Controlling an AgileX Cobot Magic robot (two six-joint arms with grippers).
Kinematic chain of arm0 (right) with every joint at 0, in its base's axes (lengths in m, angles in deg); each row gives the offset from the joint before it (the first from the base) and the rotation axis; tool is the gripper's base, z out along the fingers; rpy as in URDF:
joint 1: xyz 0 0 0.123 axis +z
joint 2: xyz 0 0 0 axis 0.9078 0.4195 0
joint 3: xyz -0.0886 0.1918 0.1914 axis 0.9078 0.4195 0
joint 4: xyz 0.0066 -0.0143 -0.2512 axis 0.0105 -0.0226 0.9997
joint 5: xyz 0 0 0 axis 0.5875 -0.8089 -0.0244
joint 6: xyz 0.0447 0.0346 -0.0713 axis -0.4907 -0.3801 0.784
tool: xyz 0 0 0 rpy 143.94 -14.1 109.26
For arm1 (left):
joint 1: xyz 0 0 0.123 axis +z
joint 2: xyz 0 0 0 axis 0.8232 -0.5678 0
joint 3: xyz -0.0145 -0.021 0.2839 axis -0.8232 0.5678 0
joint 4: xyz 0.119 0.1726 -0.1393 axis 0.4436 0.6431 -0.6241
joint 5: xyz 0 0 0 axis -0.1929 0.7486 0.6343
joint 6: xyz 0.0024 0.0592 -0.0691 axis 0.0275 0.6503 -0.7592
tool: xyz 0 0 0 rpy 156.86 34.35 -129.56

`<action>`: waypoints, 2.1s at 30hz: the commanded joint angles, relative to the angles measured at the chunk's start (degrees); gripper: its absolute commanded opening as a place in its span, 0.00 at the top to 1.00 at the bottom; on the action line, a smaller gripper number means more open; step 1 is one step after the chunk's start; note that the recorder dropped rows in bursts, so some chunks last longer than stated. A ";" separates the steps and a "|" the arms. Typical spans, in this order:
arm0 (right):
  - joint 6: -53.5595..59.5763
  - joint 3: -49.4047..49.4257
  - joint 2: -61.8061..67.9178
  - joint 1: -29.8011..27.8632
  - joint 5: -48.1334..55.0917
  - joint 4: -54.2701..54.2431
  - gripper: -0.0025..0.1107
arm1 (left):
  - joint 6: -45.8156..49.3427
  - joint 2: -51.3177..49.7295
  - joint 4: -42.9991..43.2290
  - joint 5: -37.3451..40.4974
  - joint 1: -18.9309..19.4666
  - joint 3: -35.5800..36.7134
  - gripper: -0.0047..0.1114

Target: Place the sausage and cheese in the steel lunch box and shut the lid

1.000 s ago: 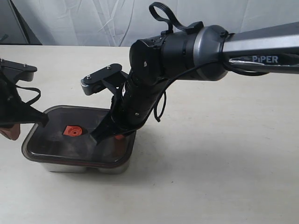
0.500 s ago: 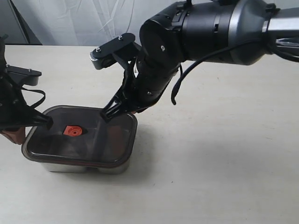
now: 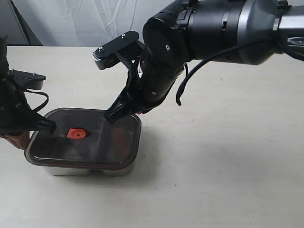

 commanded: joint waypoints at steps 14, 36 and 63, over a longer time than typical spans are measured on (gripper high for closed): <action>10.87 0.04 -0.66 0.01 10.52 -14.40 0.98 | 0.09 5.61 0.46 1.46 -0.31 0.03 0.96; 24.89 6.43 2.11 2.28 12.41 -27.81 0.98 | 0.09 5.47 0.58 0.96 -0.31 0.03 0.96; 18.27 6.32 4.13 2.97 4.59 -19.74 0.98 | 0.09 5.47 0.58 0.80 -0.31 0.03 0.96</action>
